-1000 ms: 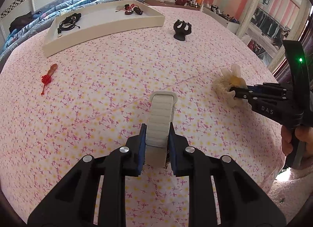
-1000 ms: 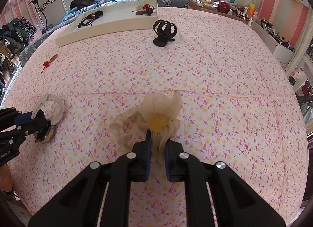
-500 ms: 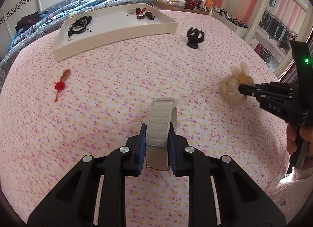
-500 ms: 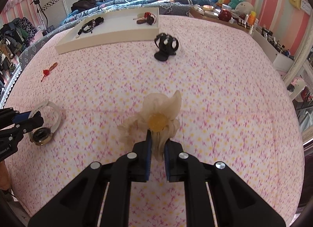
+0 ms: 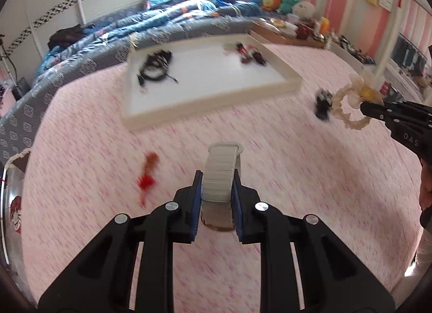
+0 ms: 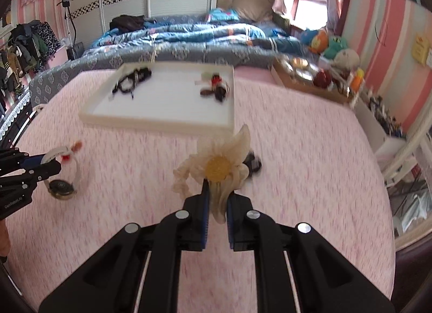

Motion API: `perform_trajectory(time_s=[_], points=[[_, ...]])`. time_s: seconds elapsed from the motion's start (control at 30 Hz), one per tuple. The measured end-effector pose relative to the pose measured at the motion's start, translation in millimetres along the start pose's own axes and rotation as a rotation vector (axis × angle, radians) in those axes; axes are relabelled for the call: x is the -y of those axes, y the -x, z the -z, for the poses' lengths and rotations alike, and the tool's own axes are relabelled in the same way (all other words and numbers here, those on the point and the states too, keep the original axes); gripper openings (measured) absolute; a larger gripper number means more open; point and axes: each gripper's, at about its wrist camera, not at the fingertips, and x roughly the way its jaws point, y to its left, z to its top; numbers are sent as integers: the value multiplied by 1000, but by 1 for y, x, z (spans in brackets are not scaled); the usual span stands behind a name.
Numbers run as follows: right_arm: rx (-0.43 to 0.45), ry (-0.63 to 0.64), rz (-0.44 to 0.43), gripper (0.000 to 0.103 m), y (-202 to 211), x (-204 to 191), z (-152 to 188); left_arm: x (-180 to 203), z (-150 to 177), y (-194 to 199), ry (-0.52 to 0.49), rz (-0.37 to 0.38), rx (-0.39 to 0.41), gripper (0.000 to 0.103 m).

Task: Organize jewelry
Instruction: 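Carry the watch and flower scrunchie with both tools into the tray, then open both tools to release the watch and scrunchie in the tray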

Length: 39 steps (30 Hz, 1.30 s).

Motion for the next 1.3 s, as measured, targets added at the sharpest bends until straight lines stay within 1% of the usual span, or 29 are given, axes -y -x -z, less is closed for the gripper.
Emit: perform_trajectory(time_s=[0.07, 0.2, 0.3, 0.4, 0.5, 0.53, 0.63, 0.8, 0.87, 0.97, 1.03, 1.17, 1.2, 1.23, 1.3], points=[[13, -15, -9, 11, -8, -1, -19, -13, -19, -3, 27, -12, 14, 19], [39, -41, -5, 11, -28, -2, -57, -34, -53, -14, 60, -62, 46, 19], [32, -54, -8, 11, -46, -4, -78, -52, -81, -22, 98, -74, 62, 19], [22, -69, 7, 11, -67, -5, -96, -72, -111, -35, 153, -80, 73, 19], [-4, -95, 6, 11, -93, -5, -108, -79, -130, -54, 167, -83, 61, 19], [-16, -106, 3, 11, -103, -5, -111, -83, -133, -62, 174, -92, 47, 19], [-50, -130, -2, 11, -128, -5, -116, -89, -136, -85, 182, -103, 2, 19], [-113, -129, 26, 11, -172, -8, -116, -97, -135, -123, 191, -102, -64, 19], [-124, -138, 30, 11, -183, -6, -116, -99, -135, -131, 187, -118, -62, 19], [-133, -156, 34, 11, -196, -2, -115, -102, -136, -136, 186, -117, -53, 19], [-149, -163, 29, 11, -204, -1, -113, -105, -135, -136, 183, -134, -41, 19], [-164, -169, 22, 11, -209, 1, -108, -108, -132, -144, 192, -137, -52, 19], [-163, -166, 22, 12, -208, 1, -108, -108, -132, -144, 189, -136, -52, 19], [-165, -163, 17, 15, -208, 0, -108, -107, -132, -145, 187, -140, -51, 19], [-163, -157, 19, 15, -207, 0, -110, -107, -131, -144, 186, -145, -51, 19]])
